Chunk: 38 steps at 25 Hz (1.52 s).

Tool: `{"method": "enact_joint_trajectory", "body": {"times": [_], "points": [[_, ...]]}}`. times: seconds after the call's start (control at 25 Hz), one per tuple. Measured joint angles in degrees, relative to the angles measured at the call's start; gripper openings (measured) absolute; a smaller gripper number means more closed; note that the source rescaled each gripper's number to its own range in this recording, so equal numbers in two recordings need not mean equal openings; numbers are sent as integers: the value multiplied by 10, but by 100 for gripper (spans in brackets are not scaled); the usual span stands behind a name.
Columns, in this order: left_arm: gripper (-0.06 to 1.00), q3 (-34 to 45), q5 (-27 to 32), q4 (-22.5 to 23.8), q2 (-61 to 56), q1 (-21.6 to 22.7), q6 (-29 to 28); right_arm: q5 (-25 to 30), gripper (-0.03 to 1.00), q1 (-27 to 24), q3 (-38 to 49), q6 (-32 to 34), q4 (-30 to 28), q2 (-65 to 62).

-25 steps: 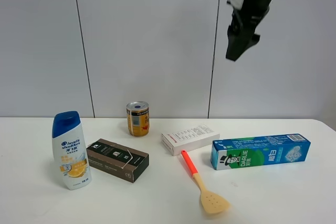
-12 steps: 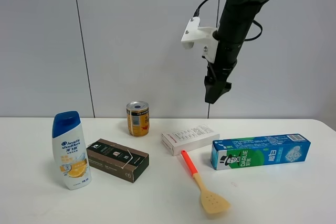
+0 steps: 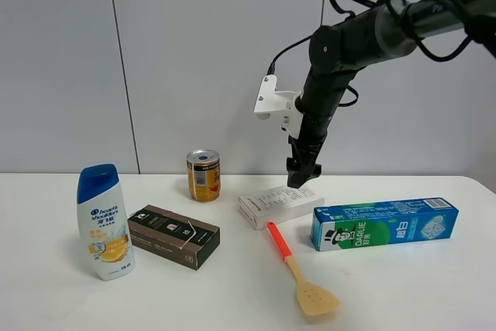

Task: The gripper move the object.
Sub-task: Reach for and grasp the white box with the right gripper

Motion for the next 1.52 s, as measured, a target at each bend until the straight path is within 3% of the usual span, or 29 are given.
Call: {"method": "enact_joint_trajectory", "body": {"times": [0.28, 0.48, 0.8, 1.04, 1.2, 1.52], "points": [[100, 0, 0, 0, 0, 0, 0, -107, 99, 0, 0, 0, 49, 15], [100, 0, 0, 0, 0, 0, 0, -124, 100, 2, 0, 0, 97, 18], [100, 0, 0, 0, 0, 0, 0, -119, 100, 5, 0, 98, 119, 18], [100, 0, 0, 0, 0, 0, 0, -56, 100, 5, 0, 125, 117, 18], [100, 0, 0, 0, 0, 0, 0, 2, 100, 5, 0, 61, 111, 18], [100, 0, 0, 0, 0, 0, 0, 12, 100, 5, 0, -58, 104, 18]]}}
